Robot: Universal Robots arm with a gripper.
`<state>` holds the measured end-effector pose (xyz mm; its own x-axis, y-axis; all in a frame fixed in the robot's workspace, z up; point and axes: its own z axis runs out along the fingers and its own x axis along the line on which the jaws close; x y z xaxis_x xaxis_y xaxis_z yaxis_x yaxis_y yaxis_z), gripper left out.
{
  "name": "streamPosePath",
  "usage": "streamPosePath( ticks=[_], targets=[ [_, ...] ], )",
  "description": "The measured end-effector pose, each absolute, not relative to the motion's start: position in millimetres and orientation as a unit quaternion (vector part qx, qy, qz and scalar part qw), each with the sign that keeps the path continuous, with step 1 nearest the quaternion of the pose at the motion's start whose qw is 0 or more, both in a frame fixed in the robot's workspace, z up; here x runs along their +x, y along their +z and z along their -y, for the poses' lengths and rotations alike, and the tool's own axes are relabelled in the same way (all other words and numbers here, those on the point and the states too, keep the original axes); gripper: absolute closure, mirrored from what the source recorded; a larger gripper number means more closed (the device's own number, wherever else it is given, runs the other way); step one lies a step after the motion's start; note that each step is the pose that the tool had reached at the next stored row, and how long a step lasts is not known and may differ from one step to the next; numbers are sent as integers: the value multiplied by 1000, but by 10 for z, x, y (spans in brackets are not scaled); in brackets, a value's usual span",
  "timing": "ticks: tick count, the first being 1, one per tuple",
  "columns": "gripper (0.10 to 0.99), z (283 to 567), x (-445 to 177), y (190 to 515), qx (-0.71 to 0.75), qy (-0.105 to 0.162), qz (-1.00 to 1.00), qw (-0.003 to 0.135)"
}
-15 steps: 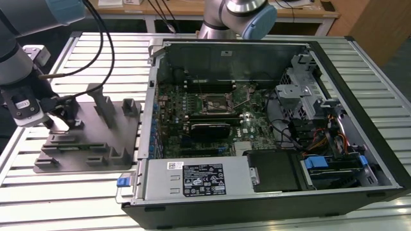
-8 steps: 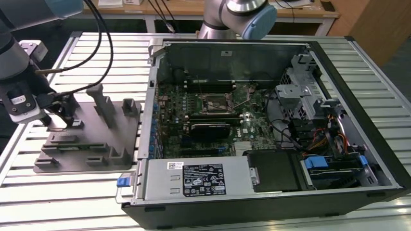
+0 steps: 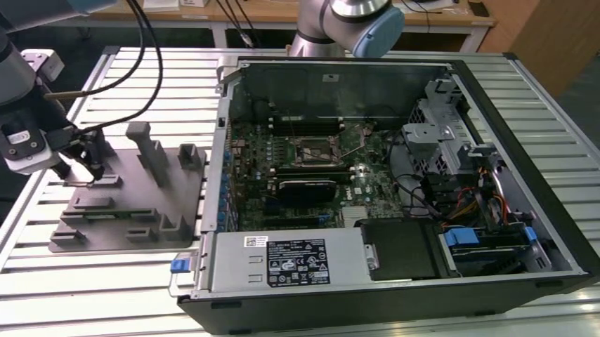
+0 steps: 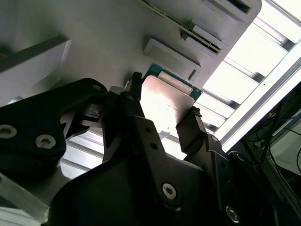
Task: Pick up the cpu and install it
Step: 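Pick up the cpu and move it towards the insertion slot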
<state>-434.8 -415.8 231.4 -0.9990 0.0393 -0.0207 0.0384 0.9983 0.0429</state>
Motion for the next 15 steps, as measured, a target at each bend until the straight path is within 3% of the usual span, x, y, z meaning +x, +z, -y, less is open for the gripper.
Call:
streamPosePath(
  ticks=[15],
  targets=[
    [545, 4158, -4348, 2592, 18, 21, -1000, 11]
  ],
)
